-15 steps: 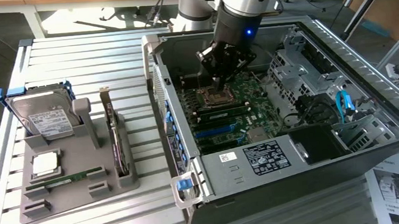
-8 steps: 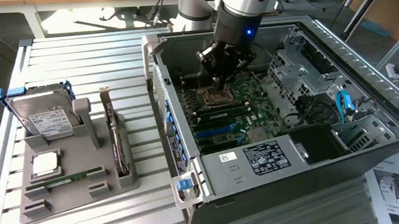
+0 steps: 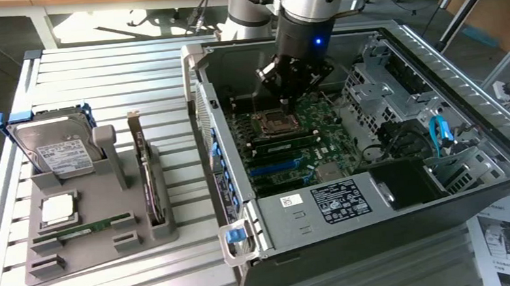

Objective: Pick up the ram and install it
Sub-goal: 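Press down the ram until it locks into place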

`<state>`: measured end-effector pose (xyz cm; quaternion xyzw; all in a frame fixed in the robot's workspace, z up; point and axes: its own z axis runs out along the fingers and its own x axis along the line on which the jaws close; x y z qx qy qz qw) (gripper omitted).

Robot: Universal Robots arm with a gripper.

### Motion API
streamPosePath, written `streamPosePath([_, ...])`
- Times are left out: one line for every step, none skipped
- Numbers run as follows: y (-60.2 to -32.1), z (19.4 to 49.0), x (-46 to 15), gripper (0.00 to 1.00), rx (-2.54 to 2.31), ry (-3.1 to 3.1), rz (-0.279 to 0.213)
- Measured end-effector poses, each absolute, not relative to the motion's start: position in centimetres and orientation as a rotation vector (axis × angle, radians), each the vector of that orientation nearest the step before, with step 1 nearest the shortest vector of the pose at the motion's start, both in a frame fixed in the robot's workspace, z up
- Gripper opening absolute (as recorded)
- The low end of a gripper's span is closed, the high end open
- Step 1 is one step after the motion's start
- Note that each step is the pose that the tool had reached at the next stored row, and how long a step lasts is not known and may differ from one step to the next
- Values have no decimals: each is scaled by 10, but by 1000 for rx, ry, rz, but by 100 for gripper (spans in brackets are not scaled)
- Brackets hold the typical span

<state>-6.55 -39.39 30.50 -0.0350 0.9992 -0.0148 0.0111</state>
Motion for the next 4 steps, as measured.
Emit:
streamPosePath([-394, 305, -65, 11, -109, 3112, -46])
streamPosePath([-394, 305, -65, 11, -109, 3112, -46])
streamPosePath([-394, 305, -65, 11, -109, 3112, -46])
streamPosePath([-394, 305, -65, 11, -109, 3112, -46])
